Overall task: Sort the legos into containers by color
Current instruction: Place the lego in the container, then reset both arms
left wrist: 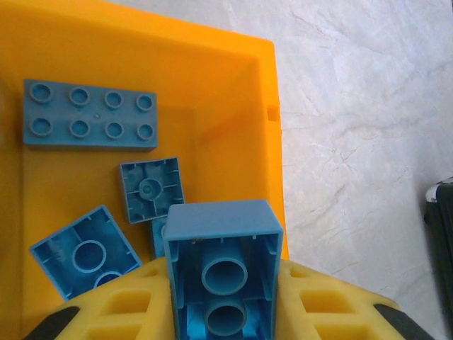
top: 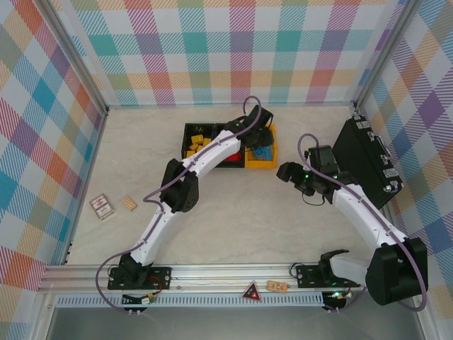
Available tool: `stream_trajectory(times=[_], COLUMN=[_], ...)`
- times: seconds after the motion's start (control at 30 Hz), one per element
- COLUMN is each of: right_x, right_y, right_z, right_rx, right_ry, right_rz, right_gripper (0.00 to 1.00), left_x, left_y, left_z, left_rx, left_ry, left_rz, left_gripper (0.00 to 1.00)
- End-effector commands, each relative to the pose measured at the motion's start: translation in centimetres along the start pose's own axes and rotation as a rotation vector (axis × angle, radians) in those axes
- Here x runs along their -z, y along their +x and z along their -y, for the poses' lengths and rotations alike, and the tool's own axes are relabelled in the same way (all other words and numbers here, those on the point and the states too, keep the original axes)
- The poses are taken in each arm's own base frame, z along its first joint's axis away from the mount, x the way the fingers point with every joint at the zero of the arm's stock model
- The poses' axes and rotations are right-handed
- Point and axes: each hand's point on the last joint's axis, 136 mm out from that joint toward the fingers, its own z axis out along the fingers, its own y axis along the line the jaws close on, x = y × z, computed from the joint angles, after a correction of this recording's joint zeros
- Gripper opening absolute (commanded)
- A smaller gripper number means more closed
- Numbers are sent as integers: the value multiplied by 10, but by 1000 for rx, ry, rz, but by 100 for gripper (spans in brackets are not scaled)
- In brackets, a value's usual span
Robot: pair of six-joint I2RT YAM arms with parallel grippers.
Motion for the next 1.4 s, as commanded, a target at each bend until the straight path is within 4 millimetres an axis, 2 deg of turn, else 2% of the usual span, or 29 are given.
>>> stream_trajectory(times=[0.0, 0.1, 0.2, 0.3, 0.53, 0.7, 0.9, 1.03, 1.1, 1.13, 1.17, 1.2, 1.37], right_x=[7, 7, 6, 5, 7, 8, 8, 8, 7, 7, 8, 8, 9], right_y=[-11, -10, -10, -9, -5, -4, -7, -15, -21, -25, -28, -32, -49], right_z=[-9, -9, -9, -9, -8, -14, -36, -53, -55, -55, -57, -58, -55], right_rx=[17, 16, 11, 12, 30, 60, 134, 194, 209, 215, 224, 233, 283], right_ry=[-20, -22, -28, -31, -42, -73, -162, -204, -192, -184, -180, -174, -106], right_rz=[33, 31, 26, 28, 29, 23, 13, 31, 48, 62, 73, 87, 138], right_gripper=[75, 75, 75, 75, 75, 76, 78, 84, 87, 90, 92, 100, 99], left_x=[-1, 0, 7, 18, 65, 97, 132, 155, 169, 177, 183, 190, 226], left_y=[-12, -13, -16, -19, -18, -10, 2, 8, 8, 7, 6, 5, -2], left_z=[5, 4, 7, 12, 28, 21, -8, -40, -59, -69, -78, -89, -141], left_rx=[7, 9, 8, 6, -40, -74, -159, -189, -191, -187, -182, -171, -140], left_ry=[35, 32, 35, 45, 94, 100, 44, -19, -58, -77, -86, -98, -184], left_rz=[25, 27, 29, 31, 34, 28, 45, 81, 124, 151, 168, 186, 284], left_gripper=[35, 47, 54, 54, 54, 56, 61, 74, 85, 96, 100, 100, 100])
